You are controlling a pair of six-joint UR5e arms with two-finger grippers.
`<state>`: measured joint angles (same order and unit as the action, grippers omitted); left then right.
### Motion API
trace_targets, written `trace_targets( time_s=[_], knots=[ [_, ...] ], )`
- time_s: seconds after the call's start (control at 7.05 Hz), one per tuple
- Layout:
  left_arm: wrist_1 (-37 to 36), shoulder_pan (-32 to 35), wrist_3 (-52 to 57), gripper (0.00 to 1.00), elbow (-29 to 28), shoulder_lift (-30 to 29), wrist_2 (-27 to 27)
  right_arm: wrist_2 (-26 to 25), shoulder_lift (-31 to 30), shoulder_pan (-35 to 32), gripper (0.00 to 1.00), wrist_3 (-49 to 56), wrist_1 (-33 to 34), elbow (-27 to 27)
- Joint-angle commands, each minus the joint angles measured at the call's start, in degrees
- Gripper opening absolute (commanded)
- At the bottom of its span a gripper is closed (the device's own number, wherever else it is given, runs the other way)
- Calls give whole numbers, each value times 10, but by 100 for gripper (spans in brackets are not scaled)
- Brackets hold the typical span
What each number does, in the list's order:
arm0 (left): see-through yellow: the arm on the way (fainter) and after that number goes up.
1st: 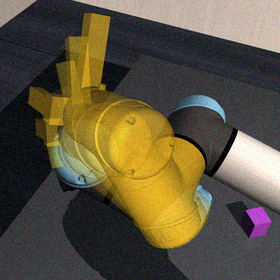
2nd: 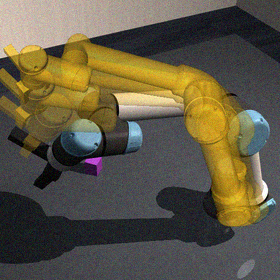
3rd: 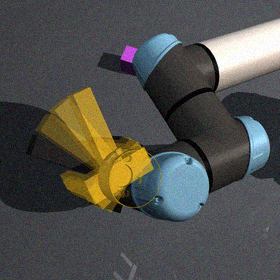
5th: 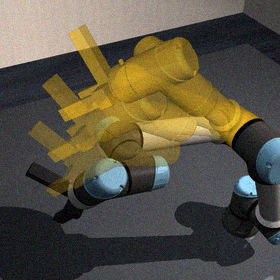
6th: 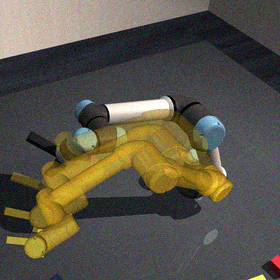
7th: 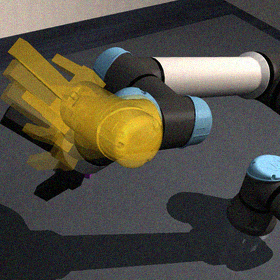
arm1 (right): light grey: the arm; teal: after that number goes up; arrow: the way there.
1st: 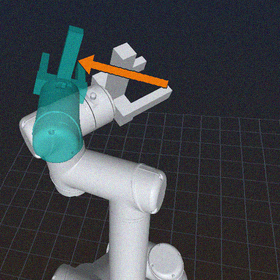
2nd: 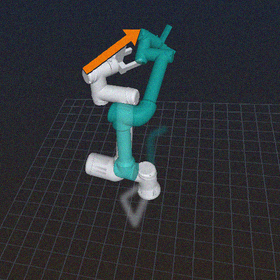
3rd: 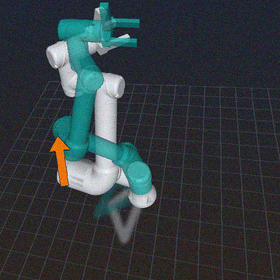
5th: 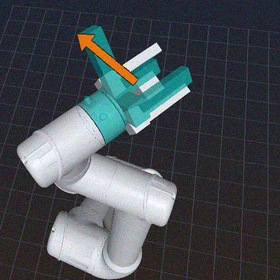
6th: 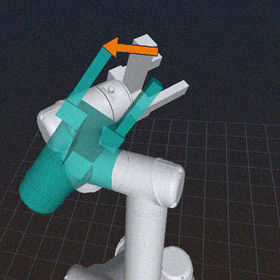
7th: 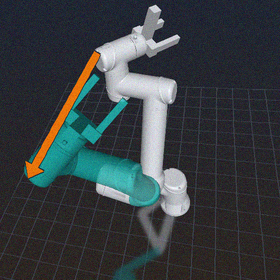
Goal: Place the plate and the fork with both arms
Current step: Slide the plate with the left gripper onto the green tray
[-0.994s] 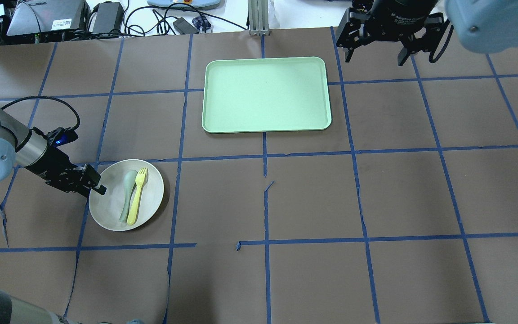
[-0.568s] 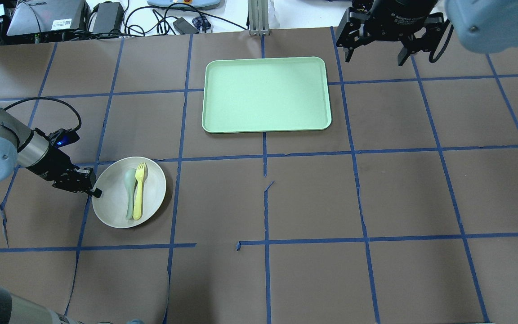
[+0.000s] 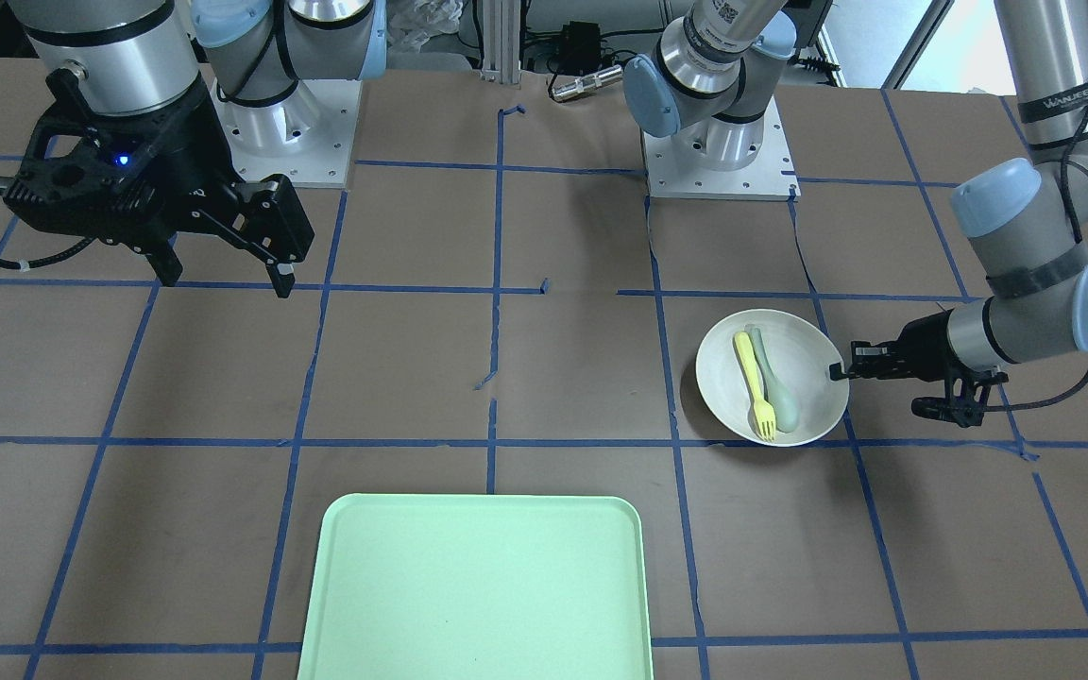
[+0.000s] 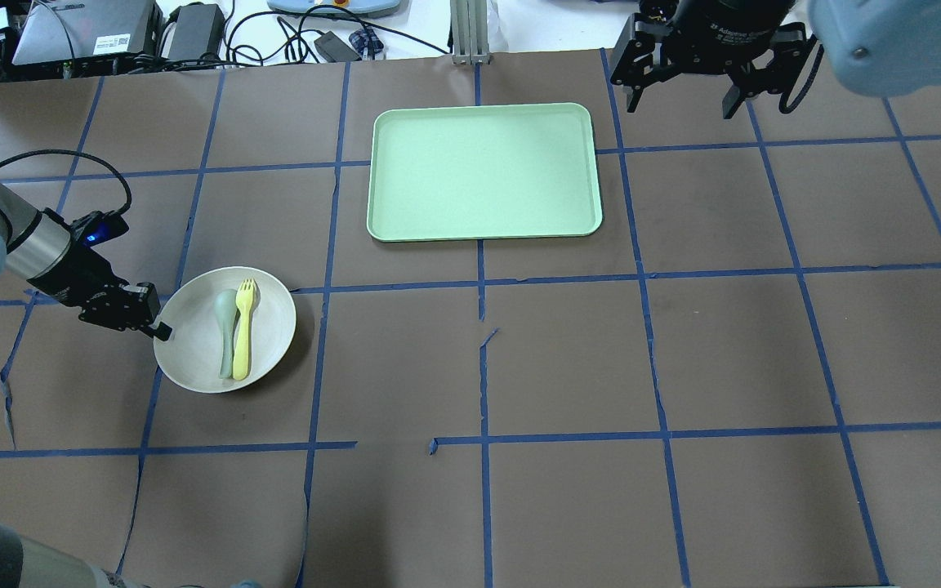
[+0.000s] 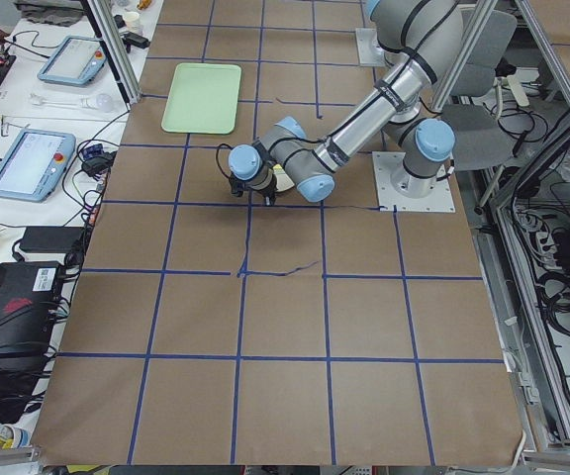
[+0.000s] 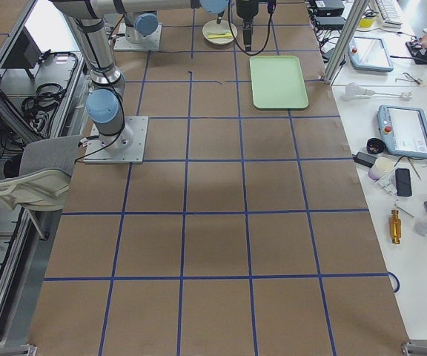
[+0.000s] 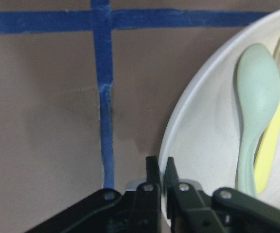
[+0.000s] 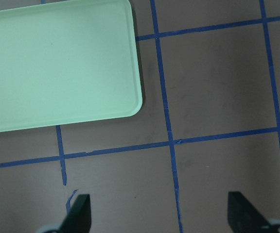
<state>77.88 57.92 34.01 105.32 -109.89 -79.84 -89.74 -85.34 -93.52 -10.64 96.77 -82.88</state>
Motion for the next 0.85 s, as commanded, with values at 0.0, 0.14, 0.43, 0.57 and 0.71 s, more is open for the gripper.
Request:
trace_targets(
  time_s=[0.0,0.14,0.43,0.57,0.71],
  knots=[
    [62,12,-1,0,-84,-8,20,1,0,0,100,0,-1,-1],
    [65,35,-22,0,-121,-17,21,0,-1,0,100,0,-1,0],
    [95,94,-31,0,-210,-45,22,0,-1,0,100,0,-1,0],
    [110,113,-31,0,-256,-65,23,0,-1,0,100,0,-1,0],
    [109,154,-37,0,-287,-77,23,0,-1,-1,100,0,-1,0]
  ],
)
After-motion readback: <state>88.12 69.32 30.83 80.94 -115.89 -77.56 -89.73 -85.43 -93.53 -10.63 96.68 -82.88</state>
